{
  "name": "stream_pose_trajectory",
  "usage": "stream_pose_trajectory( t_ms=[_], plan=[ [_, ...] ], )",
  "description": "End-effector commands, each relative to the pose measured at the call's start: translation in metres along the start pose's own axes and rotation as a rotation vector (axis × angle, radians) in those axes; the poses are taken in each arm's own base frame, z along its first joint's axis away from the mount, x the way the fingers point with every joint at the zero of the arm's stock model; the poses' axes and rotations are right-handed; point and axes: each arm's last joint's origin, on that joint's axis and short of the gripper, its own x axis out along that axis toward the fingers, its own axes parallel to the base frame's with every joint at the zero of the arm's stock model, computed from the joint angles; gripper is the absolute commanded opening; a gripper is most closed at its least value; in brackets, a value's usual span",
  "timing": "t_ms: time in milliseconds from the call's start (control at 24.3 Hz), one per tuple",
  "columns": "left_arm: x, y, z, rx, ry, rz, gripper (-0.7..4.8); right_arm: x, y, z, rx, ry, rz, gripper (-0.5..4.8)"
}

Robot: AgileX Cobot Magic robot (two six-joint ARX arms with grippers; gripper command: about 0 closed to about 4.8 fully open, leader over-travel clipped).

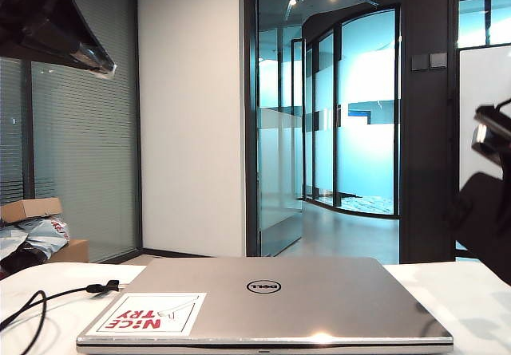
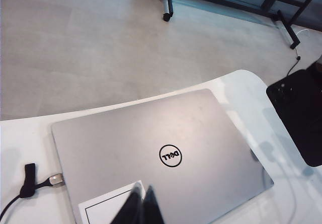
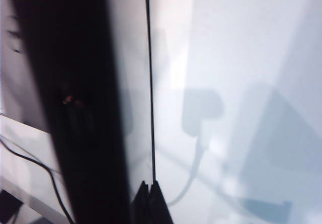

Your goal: Pick up the charging cable and the phone, plug the charging cable into the charging port on the phone, and finally place them back on the table.

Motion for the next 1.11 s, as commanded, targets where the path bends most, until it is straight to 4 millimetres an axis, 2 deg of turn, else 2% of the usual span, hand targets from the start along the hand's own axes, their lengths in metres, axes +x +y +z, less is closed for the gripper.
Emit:
stream_pose_trajectory(
  t_ms=[41,206,330,453,495,577,618,659,865,1113],
  plan=[
    [-0.001,-0.001,0.004,0.006,-0.016,-0.004,-0.06,0.005,-0.004,0.012,-0.006,0.041,0.007,-0.05],
    [-0.001,-0.001,0.004,0.005,-0.015,-0.004,-0.06,0.017,-0.011,0.025,0.026,0.099,0.013,-0.05],
    [-0.001,-0.001,0.004,0.005,-0.015,-0.005,-0.06,0.034,-0.022,0.036,0.049,0.137,0.017,-0.05],
    [-0.001,-0.001,0.004,0.005,-0.015,-0.005,-0.06,0.045,-0.029,0.037,0.073,0.175,0.02,0.04],
    [-0.001,-0.001,0.004,0.005,-0.015,-0.005,-0.06,0.049,-0.031,0.037,0.08,0.188,0.018,0.77],
    [-0.001,-0.001,0.003,0.005,-0.015,-0.005,-0.06,0.05,-0.032,0.037,0.08,0.192,0.005,1.75],
    [-0.001,-0.001,0.003,0.005,-0.015,-0.005,-0.06,0.051,-0.033,0.037,0.076,0.19,-0.009,2.13],
    [-0.001,-0.001,0.003,0.005,-0.015,-0.005,-0.06,0.05,-0.033,0.038,0.071,0.185,-0.023,2.28],
    [-0.001,-0.001,0.003,0.005,-0.014,-0.005,-0.06,0.038,-0.03,0.044,0.077,0.231,-0.13,2.31],
    [-0.001,-0.001,0.003,0.006,-0.012,-0.006,-0.06,0.009,-0.015,0.048,0.103,0.31,-0.214,2.18]
  ],
)
